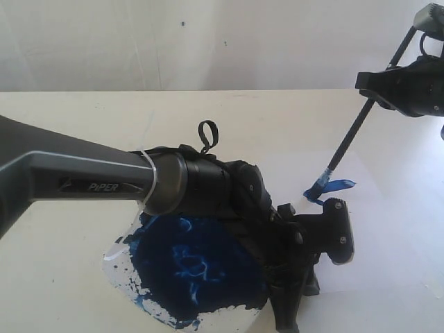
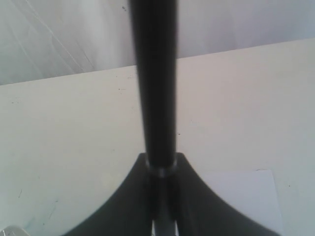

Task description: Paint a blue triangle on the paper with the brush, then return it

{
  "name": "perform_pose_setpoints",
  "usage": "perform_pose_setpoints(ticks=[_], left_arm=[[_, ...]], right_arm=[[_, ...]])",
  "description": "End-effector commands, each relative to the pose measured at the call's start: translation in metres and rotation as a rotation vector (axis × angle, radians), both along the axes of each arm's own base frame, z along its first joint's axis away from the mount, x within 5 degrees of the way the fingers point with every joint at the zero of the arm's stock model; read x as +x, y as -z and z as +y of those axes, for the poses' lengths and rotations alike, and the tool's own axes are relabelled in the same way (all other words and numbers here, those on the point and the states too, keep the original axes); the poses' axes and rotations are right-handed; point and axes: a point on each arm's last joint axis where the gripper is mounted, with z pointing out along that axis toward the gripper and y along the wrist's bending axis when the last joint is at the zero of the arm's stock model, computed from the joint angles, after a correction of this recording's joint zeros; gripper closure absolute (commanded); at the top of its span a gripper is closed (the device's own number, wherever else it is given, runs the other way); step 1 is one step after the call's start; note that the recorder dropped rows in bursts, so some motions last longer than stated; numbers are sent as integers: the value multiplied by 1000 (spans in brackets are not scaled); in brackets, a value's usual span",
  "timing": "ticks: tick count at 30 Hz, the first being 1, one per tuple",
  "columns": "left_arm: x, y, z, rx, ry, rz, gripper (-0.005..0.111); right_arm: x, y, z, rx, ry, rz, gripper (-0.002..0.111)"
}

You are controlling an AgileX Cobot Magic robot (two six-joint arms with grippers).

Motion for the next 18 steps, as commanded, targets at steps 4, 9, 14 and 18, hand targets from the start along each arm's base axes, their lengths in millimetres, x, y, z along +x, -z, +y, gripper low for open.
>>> perform_pose_setpoints(ticks=[4,9,14,18], left_arm=[[-4,0,0,6,9,25,107],[-4,0,0,6,10,24,107],[-4,0,0,6,10,24,107],[-4,0,0,6,10,24,107]], right_arm=[[-1,3,0,-5,-1,24,108],[-2,5,0,-21,-1,49,108],[-4,3,-2,-48,11,52,108],[-7,0,-4,-61,17,56,108]])
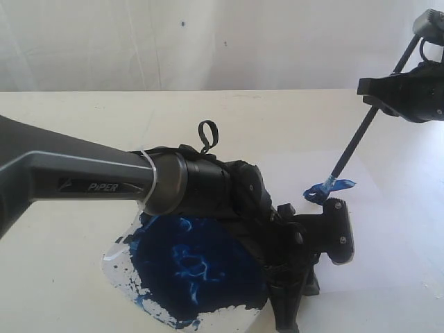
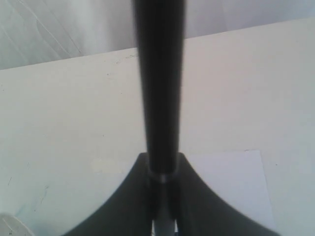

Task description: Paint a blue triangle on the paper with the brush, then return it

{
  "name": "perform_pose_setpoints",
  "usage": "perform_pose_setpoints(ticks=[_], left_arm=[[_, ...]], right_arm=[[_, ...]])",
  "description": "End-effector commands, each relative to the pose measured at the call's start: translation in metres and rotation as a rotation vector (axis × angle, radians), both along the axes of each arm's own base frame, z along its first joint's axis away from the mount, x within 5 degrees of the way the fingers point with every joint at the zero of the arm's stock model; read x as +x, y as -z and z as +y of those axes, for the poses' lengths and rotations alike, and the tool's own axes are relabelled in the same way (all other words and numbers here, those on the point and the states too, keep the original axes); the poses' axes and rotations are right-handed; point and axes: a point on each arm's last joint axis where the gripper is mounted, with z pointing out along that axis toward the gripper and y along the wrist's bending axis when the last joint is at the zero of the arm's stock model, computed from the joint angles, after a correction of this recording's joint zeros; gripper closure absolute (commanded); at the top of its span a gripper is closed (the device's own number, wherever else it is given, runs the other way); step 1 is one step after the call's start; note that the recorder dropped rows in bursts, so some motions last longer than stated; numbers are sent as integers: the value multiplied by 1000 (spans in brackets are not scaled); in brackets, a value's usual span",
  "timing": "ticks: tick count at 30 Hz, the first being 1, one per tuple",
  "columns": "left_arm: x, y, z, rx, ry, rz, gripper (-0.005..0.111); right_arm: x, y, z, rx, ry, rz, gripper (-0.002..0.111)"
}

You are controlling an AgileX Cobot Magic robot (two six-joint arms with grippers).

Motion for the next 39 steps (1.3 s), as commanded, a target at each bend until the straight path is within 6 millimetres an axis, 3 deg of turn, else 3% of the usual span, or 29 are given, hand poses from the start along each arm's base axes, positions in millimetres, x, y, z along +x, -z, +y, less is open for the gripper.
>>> perform_pose_setpoints(ticks=[1,39], left_arm=[[-4,0,0,6,10,24,107],[-4,0,0,6,10,24,107]], right_arm=[[-4,-2,-1,-31,2,3,108],[-20,-15,-18,-197,98,63,108]])
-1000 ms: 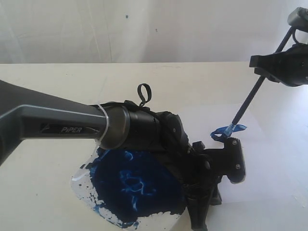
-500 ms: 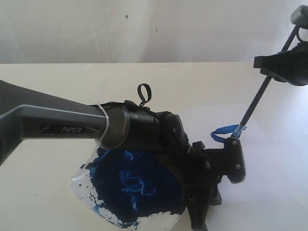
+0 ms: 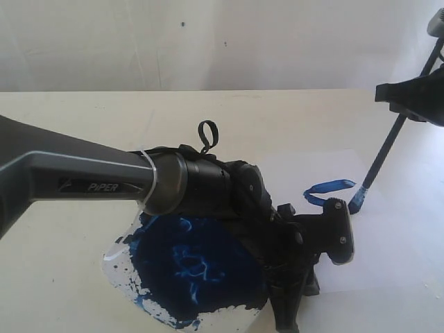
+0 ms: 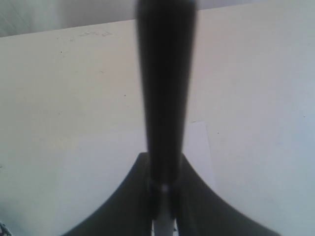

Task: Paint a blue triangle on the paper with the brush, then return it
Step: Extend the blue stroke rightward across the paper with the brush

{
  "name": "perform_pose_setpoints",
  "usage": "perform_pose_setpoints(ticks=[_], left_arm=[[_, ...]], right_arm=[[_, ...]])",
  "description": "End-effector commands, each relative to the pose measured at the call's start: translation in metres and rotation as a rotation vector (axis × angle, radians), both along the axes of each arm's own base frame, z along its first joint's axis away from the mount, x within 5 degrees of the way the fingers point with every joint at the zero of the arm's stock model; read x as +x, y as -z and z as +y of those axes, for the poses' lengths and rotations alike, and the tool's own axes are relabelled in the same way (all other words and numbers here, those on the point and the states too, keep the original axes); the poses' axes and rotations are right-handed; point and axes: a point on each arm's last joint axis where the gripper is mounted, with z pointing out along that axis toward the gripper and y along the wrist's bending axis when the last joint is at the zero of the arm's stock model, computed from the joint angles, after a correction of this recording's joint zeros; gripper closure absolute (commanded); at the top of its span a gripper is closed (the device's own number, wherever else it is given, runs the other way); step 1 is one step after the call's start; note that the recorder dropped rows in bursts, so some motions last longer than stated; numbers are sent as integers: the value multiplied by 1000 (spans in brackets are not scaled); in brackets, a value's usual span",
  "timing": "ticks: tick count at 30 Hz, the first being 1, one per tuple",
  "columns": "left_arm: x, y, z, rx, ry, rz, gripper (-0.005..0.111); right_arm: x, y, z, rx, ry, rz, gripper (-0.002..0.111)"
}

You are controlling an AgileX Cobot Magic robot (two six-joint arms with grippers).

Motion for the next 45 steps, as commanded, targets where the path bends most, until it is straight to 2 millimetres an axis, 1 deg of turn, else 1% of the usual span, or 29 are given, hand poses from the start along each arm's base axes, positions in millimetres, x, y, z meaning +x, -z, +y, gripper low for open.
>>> perform_pose_setpoints(ticks=[1,14,20,22,25,29,32,36,39,43,45], left_arm=[[-4,0,0,6,10,24,107],[-4,0,0,6,10,24,107],[-4,0,0,6,10,24,107],[-4,0,0,6,10,24,107],[-4,0,0,6,10,24,107],[-4,0,0,6,10,24,107],[-4,0,0,6,10,24,107],[-4,0,0,6,10,24,107],[-4,0,0,6,10,24,107],[-4,0,0,6,10,24,107],[-4,0,0,6,10,24,107]], right_arm=[[-3,-1,-4,-46,4,0,108],[-12,-11,-11,-118,41,0,108],[-17,-21,-13,-134,55,-34,108],[-18,-27,-14,-124,71,-69,108],[-15,-36,-15,-58,141,-147,108],[-11,-40,-17,9,207,-192,108],[-7,-38,-18,26,238,-202,108],[2,-23,-17,79,271,-147,108],[7,-14,-17,76,277,-119,108],[12,-8,-18,111,316,-109,108],[14,-8,-19,112,325,-117,108]])
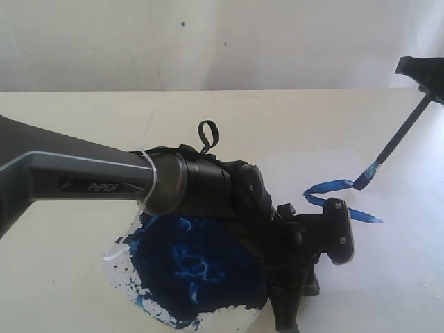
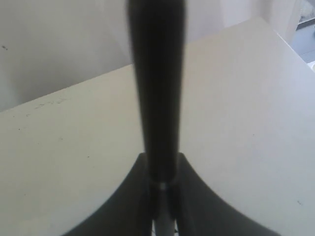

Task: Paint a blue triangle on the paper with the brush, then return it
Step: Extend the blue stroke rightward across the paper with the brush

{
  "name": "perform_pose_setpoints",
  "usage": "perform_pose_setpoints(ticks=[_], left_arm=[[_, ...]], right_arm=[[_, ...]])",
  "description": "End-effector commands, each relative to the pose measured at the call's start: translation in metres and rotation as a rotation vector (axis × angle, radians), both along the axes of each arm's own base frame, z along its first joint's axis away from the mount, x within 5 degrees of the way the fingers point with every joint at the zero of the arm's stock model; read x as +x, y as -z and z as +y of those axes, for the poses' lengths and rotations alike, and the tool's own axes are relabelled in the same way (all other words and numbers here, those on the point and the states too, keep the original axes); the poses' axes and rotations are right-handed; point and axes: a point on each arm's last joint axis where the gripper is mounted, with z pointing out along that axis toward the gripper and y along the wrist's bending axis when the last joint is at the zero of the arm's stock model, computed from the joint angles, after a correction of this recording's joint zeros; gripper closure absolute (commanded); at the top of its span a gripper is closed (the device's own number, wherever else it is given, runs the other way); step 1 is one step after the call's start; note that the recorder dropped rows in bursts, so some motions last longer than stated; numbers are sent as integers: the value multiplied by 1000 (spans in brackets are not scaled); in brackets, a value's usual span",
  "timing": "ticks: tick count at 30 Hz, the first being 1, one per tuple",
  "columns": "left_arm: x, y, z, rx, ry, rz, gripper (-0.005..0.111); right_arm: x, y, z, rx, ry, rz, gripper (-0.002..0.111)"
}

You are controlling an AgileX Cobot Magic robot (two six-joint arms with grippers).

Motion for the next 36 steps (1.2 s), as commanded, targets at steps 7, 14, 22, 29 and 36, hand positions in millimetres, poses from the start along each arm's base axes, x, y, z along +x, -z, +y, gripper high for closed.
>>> perform_pose_setpoints(ticks=[7,14,22,29,36], left_arm=[[-4,0,0,6,10,24,107],[-4,0,0,6,10,24,107],[-4,0,0,6,10,24,107],[-4,0,0,6,10,24,107],[-4,0,0,6,10,24,107]], right_arm=[[11,1,-2,21,48,-27,108],[15,10,-2,22,54,-2,108],[15,14,0,28,33,28,108],[11,14,3,19,-9,57,108],[6,7,4,-8,-43,52,108]])
